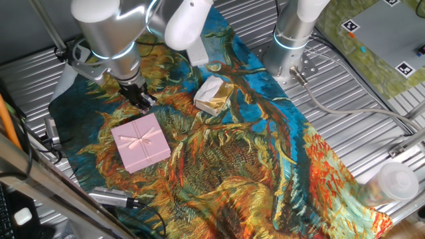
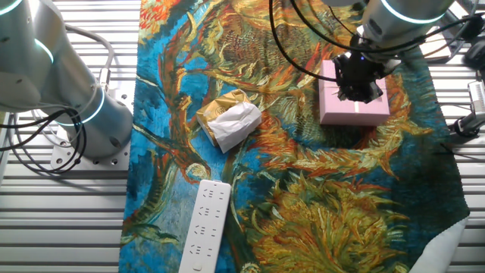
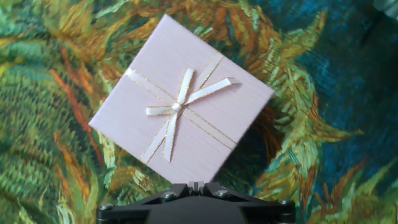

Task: Slide the outer casing onto the gift box

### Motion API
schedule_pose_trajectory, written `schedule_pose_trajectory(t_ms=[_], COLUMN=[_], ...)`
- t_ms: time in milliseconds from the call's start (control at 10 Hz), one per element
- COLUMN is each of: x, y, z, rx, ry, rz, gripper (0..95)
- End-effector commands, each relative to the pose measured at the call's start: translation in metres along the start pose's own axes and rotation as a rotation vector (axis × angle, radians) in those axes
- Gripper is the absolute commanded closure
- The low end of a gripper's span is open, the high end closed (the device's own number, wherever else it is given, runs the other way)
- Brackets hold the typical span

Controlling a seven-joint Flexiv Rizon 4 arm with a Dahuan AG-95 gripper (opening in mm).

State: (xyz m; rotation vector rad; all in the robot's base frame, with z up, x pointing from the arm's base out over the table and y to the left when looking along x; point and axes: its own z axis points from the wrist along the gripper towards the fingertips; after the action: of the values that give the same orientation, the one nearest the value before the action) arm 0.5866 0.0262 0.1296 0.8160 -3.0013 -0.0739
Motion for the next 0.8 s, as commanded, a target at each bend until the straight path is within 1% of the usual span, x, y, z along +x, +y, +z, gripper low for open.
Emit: schedule_pose_trajectory(t_ms=[100,200,300,400,500,700,800], x=[0.003,0.006,0.01,0.013,0.015,0.018,0.019], y=[-0.002,-0.009,-0.024,-0.041,-0.064,-0.103,-0.114], z=[-0.001,-0.001,0.001,0.003,0.007,0.015,0.018], rx=[0.016,0.018,0.017,0.015,0.013,0.003,0.0], ry=[0.005,0.005,0.006,0.008,0.01,0.003,-0.003], rz=[-0.018,-0.03,-0.059,-0.085,-0.12,-0.152,-0.171], gripper=[95.0,95.0,95.0,95.0,95.0,95.0,95.0])
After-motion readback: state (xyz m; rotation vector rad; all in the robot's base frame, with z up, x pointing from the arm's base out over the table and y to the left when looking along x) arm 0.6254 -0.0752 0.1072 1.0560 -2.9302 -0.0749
